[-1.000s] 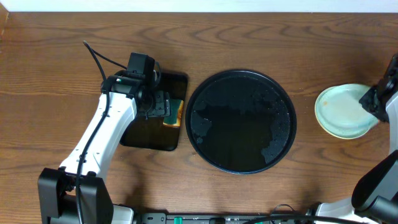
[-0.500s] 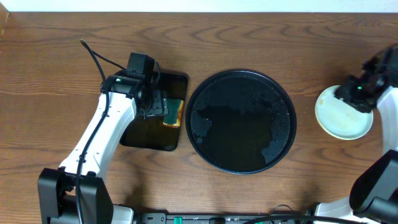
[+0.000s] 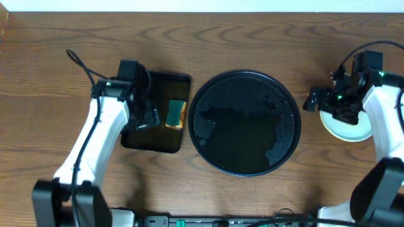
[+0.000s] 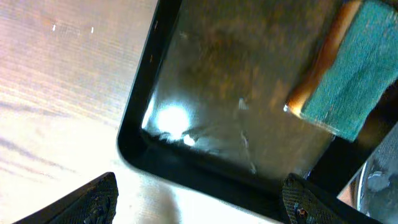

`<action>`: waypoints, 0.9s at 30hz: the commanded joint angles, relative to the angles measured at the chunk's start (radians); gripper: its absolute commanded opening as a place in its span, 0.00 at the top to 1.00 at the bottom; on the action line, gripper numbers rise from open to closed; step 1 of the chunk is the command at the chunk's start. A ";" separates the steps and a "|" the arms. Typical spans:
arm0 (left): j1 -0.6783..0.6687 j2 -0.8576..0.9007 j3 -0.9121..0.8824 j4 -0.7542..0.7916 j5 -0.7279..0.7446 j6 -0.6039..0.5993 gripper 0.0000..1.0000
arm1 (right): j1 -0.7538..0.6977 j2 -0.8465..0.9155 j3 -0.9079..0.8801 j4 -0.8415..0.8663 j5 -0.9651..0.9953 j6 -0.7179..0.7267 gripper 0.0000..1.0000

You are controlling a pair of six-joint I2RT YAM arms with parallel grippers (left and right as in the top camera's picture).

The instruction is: Clean dirty plates on tray and stack at the side

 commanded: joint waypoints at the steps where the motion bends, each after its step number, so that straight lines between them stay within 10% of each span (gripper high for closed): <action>1: 0.002 -0.140 -0.087 0.025 0.014 0.009 0.15 | 0.045 -0.166 -0.093 0.046 0.052 0.015 0.01; 14: -0.007 -0.777 -0.439 0.294 0.085 0.087 0.14 | 0.199 -0.785 -0.445 0.259 0.182 0.018 0.01; 27: -0.007 -0.855 -0.440 0.294 0.085 0.087 0.14 | 0.199 -0.857 -0.450 0.170 0.171 0.018 0.01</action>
